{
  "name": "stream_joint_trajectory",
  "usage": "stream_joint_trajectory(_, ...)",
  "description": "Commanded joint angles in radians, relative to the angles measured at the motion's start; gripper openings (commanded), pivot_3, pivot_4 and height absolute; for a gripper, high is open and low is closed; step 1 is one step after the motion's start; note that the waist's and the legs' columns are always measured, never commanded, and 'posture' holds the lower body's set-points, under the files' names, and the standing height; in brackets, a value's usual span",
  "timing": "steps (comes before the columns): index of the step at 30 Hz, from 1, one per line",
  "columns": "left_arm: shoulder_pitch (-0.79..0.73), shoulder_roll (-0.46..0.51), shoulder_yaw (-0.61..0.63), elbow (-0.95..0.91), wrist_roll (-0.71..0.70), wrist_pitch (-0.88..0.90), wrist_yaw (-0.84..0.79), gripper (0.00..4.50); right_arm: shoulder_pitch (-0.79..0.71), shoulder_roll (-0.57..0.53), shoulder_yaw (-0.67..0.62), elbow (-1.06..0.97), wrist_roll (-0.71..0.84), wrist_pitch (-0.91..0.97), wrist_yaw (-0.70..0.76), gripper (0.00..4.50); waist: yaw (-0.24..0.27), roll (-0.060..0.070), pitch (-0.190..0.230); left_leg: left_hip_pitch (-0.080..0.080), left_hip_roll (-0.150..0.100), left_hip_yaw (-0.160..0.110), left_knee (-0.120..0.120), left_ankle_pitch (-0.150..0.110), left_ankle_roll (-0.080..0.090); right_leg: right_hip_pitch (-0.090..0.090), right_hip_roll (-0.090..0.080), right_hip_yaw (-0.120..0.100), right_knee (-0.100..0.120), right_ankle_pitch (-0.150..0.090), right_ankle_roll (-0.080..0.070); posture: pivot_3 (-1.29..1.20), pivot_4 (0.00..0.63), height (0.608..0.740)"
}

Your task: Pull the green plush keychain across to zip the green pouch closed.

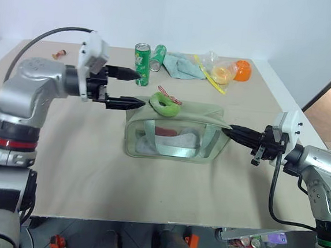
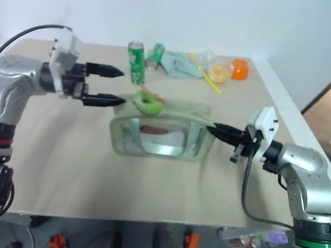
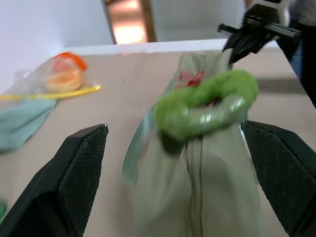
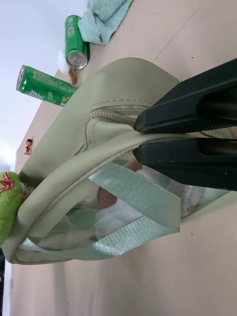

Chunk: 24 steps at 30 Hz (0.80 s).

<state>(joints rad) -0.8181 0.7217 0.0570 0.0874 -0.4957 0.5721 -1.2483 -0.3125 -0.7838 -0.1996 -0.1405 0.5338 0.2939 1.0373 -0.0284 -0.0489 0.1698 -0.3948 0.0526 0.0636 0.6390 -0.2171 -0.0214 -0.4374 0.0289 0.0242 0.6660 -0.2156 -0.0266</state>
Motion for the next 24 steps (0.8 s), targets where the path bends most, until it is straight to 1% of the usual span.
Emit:
stream_joint_trajectory(1, 0.1, 0.032, 0.104, -0.145, -0.072, 0.048, 0.059, 4.48, -0.002, -0.006, -0.012, -0.002, -0.003, -0.01, 0.007, 0.0, 0.001, 0.0, 0.0, 0.0, 0.0, 0.0, 0.0, 0.0, 0.0, 0.0, 0.0, -0.001, 0.0, 0.0, 0.0, 0.0, 0.15, 0.74)
stream_joint_trajectory(4, 0.281, 0.003, 0.181, -0.319, -0.157, 0.104, 0.14, 4.48, -0.005, -0.007, -0.012, 0.0, -0.004, -0.011, 0.009, 0.0, -0.001, 0.0, 0.0, 0.001, 0.002, 0.0, 0.0, 0.0, 0.0, 0.0, -0.002, 0.002, 0.0, 0.0, 0.0, 0.0, 0.15, 0.74)
stream_joint_trajectory(5, 0.339, -0.017, 0.181, -0.376, -0.166, 0.107, 0.174, 4.48, -0.007, -0.008, -0.01, 0.001, -0.005, -0.011, 0.011, 0.0, 0.0, 0.0, 0.0, 0.001, 0.001, 0.0, 0.0, 0.0, 0.0, 0.001, -0.003, 0.001, 0.0, 0.0, 0.001, 0.0, 0.15, 0.74)
stream_joint_trajectory(7, 0.407, -0.05, 0.169, -0.443, -0.167, 0.104, 0.231, 4.48, -0.013, -0.009, -0.007, 0.002, -0.006, -0.009, 0.012, 0.0, 0.001, 0.0, 0.0, 0.001, 0.001, 0.0, 0.001, 0.0, 0.0, 0.001, -0.003, 0.001, 0.0, 0.0, 0.001, 0.0, 0.15, 0.74)
stream_joint_trajectory(10, 0.453, -0.086, 0.147, -0.488, -0.16, 0.091, 0.295, 4.48, -0.02, -0.009, -0.004, 0.003, -0.007, -0.006, 0.014, 0.0, 0.005, -0.001, 0.0, 0.002, 0.0, 0.0, 0.001, 0.0, 0.0, 0.002, -0.004, 0.001, 0.0, 0.001, 0.002, 0.0, 0.15, 0.74)
stream_joint_trajectory(14, 0.456, -0.137, 0.113, -0.469, -0.115, 0.036, 0.368, 4.48, -0.029, -0.008, 0.0, 0.007, -0.008, -0.004, 0.022, 0.0, 0.005, 0.0, 0.0, 0.003, -0.002, 0.0, 0.002, 0.001, 0.0, 0.003, -0.003, 0.002, 0.0, 0.002, 0.003, 0.0, 0.15, 0.74)
stream_joint_trajectory(15, 0.454, -0.14, 0.104, -0.461, -0.099, 0.015, 0.372, 4.09, -0.03, -0.008, 0.001, 0.008, -0.009, -0.004, 0.022, 0.0, 0.005, 0.0, 0.0, 0.004, -0.002, 0.0, 0.002, 0.001, 0.0, 0.003, -0.002, 0.002, 0.0, 0.002, 0.003, 0.0, 0.15, 0.74)
stream_joint_trajectory(16, 0.45, -0.148, 0.102, -0.452, -0.097, 0.006, 0.38, 3.97, -0.031, -0.008, 0.001, 0.009, -0.01, -0.005, 0.023, 0.0, 0.005, 0.0, 0.0, 0.003, -0.001, 0.0, 0.002, 0.001, 0.0, 0.003, -0.002, 0.002, 0.0, 0.002, 0.003, 0.0, 0.15, 0.74)
stream_joint_trajectory(17, 0.448, -0.152, 0.1, -0.447, -0.098, 0.002, 0.383, 3.7, -0.031, -0.007, 0.001, 0.009, -0.01, -0.005, 0.024, 0.0, 0.005, 0.0, 0.0, 0.003, -0.001, 0.0, 0.002, 0.001, 0.0, 0.003, -0.001, 0.002, 0.0, 0.002, 0.003, 0.0, 0.15, 0.74)
stream_joint_trajectory(19, 0.448, -0.157, 0.088, -0.433, -0.085, -0.012, 0.39, 2.94, -0.031, -0.007, 0.0, 0.01, -0.011, -0.005, 0.026, 0.0, 0.005, 0.0, 0.0, 0.003, -0.001, 0.0, 0.001, 0.001, 0.0, 0.003, -0.001, 0.002, 0.0, 0.002, 0.002, 0.0, 0.15, 0.74)
stream_joint_trajectory(22, 0.45, -0.166, 0.076, -0.422, -0.073, -0.033, 0.399, 1.99, -0.029, -0.006, 0.0, 0.01, -0.013, -0.007, 0.027, 0.0, 0.005, 0.0, 0.0, 0.003, -0.001, 0.0, 0.0, 0.001, 0.0, 0.002, -0.001, 0.002, 0.0, 0.001, 0.001, 0.0, 0.15, 0.74)
stream_joint_trajectory(24, 0.451, -0.172, 0.066, -0.421, -0.071, -0.041, 0.404, 1.26, -0.027, -0.004, -0.001, 0.007, -0.013, -0.006, 0.024, 0.0, 0.005, 0.0, 0.0, 0.003, -0.001, 0.0, 0.0, 0.001, 0.0, 0.002, -0.001, 0.002, 0.0, 0.001, 0.001, 0.0, 0.15, 0.74)
